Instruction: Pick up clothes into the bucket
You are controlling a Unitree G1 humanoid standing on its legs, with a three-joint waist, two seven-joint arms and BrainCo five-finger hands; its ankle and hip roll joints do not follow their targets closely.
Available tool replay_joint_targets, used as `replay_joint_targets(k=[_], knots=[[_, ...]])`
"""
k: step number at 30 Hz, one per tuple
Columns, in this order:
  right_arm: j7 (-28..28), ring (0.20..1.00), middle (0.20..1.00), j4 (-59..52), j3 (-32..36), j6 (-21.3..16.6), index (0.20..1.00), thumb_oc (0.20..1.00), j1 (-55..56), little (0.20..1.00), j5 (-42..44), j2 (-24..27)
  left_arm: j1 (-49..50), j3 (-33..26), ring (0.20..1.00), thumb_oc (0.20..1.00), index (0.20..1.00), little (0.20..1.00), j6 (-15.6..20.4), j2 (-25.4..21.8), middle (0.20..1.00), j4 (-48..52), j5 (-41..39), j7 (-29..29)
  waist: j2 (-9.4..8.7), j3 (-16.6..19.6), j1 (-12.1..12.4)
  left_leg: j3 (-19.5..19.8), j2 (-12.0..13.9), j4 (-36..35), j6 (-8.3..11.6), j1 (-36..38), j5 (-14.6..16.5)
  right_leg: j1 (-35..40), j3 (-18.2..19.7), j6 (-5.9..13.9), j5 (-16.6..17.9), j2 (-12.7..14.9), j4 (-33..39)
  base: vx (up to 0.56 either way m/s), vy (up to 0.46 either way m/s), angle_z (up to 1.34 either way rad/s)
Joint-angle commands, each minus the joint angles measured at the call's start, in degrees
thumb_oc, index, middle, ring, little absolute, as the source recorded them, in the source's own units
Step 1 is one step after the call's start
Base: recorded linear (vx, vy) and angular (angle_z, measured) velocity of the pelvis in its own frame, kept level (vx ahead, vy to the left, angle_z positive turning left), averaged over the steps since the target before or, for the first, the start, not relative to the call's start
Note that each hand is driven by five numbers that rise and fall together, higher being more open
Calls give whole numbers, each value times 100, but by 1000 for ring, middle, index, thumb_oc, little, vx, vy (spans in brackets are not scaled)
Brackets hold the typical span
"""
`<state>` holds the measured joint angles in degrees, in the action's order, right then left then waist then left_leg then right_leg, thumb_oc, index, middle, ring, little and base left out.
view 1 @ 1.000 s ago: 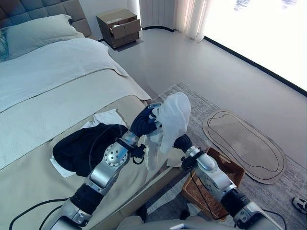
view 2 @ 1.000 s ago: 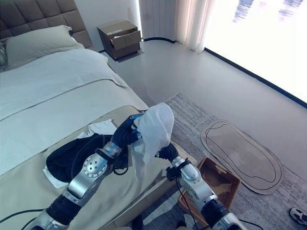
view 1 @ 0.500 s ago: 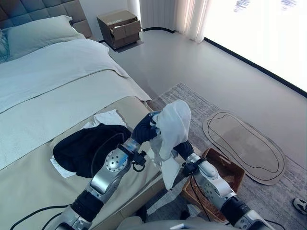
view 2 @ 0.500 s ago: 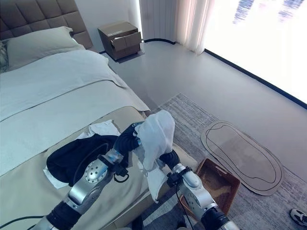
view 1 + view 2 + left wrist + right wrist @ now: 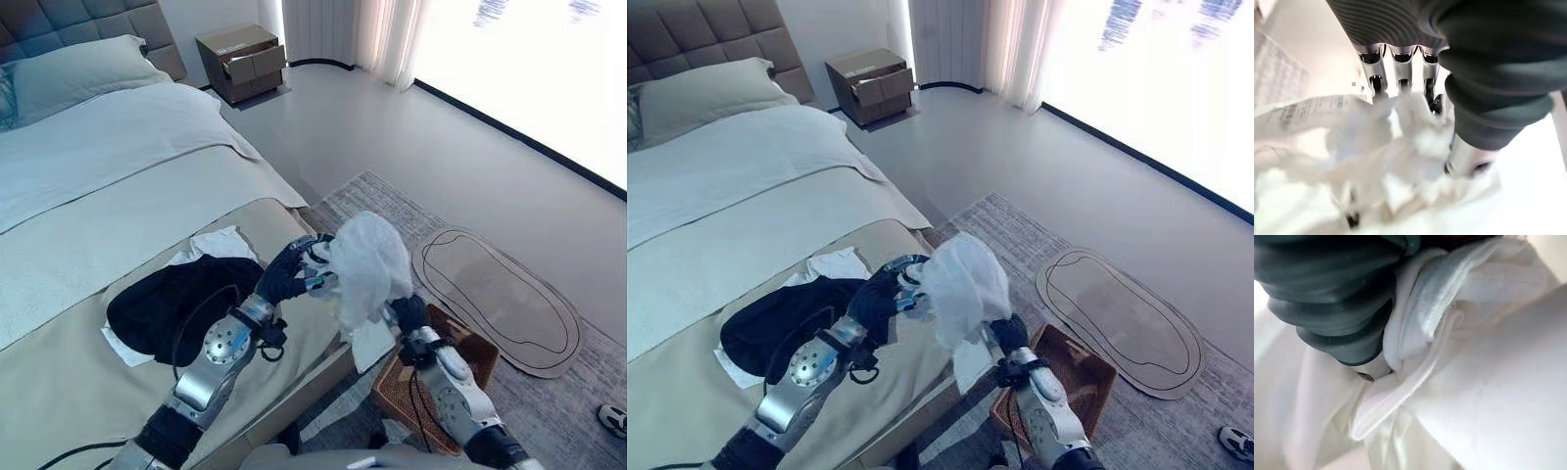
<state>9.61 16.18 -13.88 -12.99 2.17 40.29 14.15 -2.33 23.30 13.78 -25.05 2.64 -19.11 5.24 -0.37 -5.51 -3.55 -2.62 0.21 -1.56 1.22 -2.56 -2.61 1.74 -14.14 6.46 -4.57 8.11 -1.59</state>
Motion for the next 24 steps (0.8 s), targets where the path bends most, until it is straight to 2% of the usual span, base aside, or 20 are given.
replay_joint_targets(k=[1, 8, 12, 15, 18, 21, 23, 24], knots=[[50, 200, 200, -471, 292, -497, 200, 200, -83, 200, 478, -78, -157, -326, 1000, 1000, 1000, 1000, 430, -38, 1000, -300, 300, -46, -202, 83, -31, -113, 399, 96, 252, 181, 360, -184, -116, 497, 1017, 594, 408, 0, -7, -5], [-17, 200, 200, -426, 848, -663, 200, 200, 76, 200, 1154, -253, 53, -330, 1000, 1000, 1000, 1000, 402, -40, 1000, -1557, 1482, -353, -179, 50, -96, -154, 392, 152, 253, 165, 388, -216, -60, 506, 991, 604, 357, 1, -6, -6], [-39, 200, 200, -416, 1016, -709, 200, 200, 116, 200, 1291, -277, 186, -454, 1000, 1000, 1000, 1000, 416, -3, 1000, -1848, 1569, -435, -152, 19, -110, -177, 372, 184, 246, 158, 412, -243, -29, 514, 980, 634, 301, -3, 2, -2], [-159, 200, 200, -383, 1225, -771, 200, 200, 115, 200, 1245, -230, 349, -666, 1000, 1000, 1000, 1000, 454, -12, 1000, -1791, 1368, -449, -119, -55, -125, -212, 349, 271, 239, 116, 451, -298, 6, 520, 965, 677, 213, -27, 10, -9], [-410, 200, 200, -191, 1447, -860, 200, 200, -3, 200, 1059, -142, 481, -916, 1000, 1000, 1000, 1000, 570, 76, 1000, -1595, 604, -394, -72, -242, -148, -258, 312, 505, 217, -16, 534, -432, 78, 513, 958, 737, 81, -90, 28, -13], [-794, 200, 200, 111, 1562, -949, 200, 200, -321, 200, 625, 42, 401, -1054, 1000, 1000, 1000, 1000, 711, 167, 1000, -1301, 42, -400, -24, -595, -162, -346, 306, 1020, 173, -340, 709, -785, 246, 495, 892, 820, -290, -184, 31, -27], [-1032, 200, 200, 245, 1526, -1032, 200, 200, -768, 200, 473, 147, 198, -1058, 1000, 1000, 1000, 1000, 854, 223, 1000, -1072, -328, -490, 47, -1015, -185, -357, 357, 1624, 154, -859, 847, -1348, 420, 468, 789, 909, -837, -292, 8, -28], [-1035, 200, 200, 252, 1527, -1033, 200, 200, -786, 200, 471, 149, 185, -1062, 1000, 1000, 1000, 1000, 855, 224, 1000, -1076, -331, -488, 52, -1007, -181, -361, 363, 1671, 153, -907, 868, -1396, 434, 467, 775, 909, -874, -239, -20, -20]])
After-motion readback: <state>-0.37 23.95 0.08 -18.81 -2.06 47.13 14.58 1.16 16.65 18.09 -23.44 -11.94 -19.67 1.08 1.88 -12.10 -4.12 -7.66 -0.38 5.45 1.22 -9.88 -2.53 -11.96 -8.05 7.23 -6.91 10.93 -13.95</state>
